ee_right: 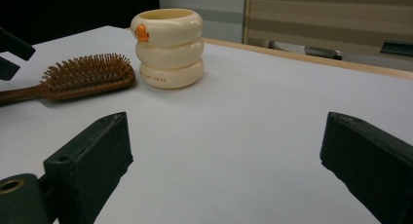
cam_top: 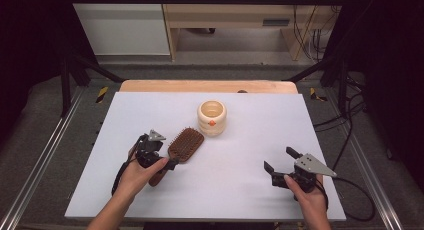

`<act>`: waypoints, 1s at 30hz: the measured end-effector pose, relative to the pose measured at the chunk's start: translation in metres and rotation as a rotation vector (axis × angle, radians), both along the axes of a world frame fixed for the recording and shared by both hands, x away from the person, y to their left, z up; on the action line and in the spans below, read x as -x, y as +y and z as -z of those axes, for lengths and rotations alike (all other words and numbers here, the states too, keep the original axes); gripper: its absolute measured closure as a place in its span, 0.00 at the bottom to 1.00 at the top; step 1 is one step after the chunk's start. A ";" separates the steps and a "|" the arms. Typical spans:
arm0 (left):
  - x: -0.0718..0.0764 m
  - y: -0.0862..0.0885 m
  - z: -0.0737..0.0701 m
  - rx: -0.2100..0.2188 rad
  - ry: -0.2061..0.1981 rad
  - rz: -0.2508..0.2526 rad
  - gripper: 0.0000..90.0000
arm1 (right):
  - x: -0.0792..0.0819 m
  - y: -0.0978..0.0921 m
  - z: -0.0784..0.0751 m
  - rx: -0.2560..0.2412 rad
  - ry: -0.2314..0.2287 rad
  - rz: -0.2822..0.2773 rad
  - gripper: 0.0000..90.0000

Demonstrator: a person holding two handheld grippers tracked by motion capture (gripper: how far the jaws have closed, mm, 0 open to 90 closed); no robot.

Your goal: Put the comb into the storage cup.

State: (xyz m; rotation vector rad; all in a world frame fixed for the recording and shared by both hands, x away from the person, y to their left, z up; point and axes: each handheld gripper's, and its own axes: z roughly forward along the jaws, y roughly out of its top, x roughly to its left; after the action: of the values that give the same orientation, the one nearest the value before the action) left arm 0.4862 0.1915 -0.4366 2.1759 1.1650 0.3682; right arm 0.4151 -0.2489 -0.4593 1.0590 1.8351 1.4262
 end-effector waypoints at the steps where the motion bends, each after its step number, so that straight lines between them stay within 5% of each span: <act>1: 0.000 0.000 0.001 -0.009 0.010 0.005 0.08 | 0.000 0.000 0.000 0.001 0.001 0.000 0.05; 12: -0.004 -0.001 0.007 -0.043 0.078 0.001 0.16 | 0.000 0.001 0.000 0.002 0.004 -0.006 0.05; 16: -0.004 -0.002 0.007 -0.059 0.100 0.021 0.30 | 0.000 0.001 0.000 0.010 0.003 -0.008 0.05; 30: -0.007 -0.006 0.012 -0.087 0.144 0.054 0.54 | 0.000 0.002 0.000 0.010 0.005 -0.010 0.05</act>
State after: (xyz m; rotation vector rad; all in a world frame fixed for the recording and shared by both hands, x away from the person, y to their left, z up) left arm 0.4935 0.1858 -0.4485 2.3375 1.1843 0.2463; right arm 0.4151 -0.2474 -0.4598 1.0509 1.8523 1.4193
